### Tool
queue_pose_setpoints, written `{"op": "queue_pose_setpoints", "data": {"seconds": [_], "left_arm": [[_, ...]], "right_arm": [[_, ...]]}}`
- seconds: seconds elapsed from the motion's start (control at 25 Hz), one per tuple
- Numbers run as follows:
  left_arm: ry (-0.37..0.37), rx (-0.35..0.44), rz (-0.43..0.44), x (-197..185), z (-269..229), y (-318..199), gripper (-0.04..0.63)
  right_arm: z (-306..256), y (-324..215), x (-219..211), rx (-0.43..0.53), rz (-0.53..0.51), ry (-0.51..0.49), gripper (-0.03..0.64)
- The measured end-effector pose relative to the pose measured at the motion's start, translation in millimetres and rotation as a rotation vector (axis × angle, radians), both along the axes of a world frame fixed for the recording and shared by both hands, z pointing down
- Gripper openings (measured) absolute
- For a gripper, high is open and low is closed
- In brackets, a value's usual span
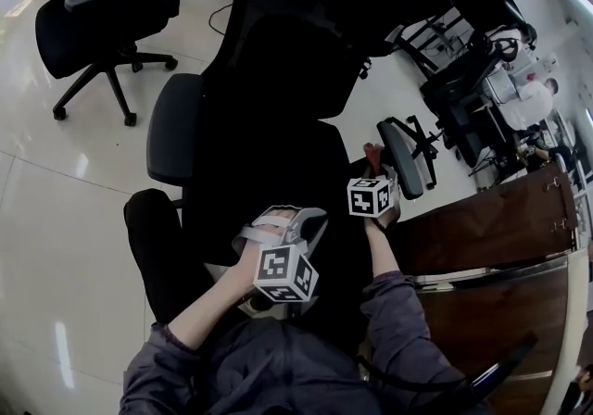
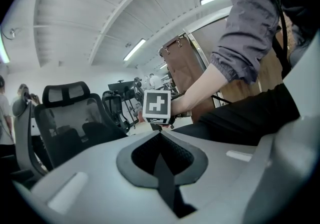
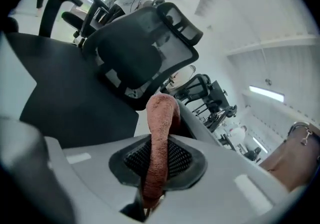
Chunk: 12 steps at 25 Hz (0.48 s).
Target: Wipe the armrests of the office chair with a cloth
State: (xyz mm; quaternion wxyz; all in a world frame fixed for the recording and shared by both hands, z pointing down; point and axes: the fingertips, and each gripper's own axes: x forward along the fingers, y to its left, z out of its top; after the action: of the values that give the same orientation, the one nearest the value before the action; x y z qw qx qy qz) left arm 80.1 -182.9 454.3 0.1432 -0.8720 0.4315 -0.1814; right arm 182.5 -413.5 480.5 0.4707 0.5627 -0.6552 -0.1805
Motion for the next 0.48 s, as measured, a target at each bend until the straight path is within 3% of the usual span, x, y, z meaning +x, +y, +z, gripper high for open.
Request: {"op": "queue_pose_setpoints", "data": {"seconds": [0.32, 0.48], "left_arm": [[0.008, -0.005, -0.013, -5.2, 0.0, -4.3, 0.017], [0.013, -0.011, -0.018, -9.2, 3.0, -4.5, 0.017]], "right_arm": [[61.1, 7.5, -8.1, -0.262, -0.070, 0.073, 0.048], [75.5, 7.3, -2.6, -0.311, -0.059, 0.091, 0.048]]}}
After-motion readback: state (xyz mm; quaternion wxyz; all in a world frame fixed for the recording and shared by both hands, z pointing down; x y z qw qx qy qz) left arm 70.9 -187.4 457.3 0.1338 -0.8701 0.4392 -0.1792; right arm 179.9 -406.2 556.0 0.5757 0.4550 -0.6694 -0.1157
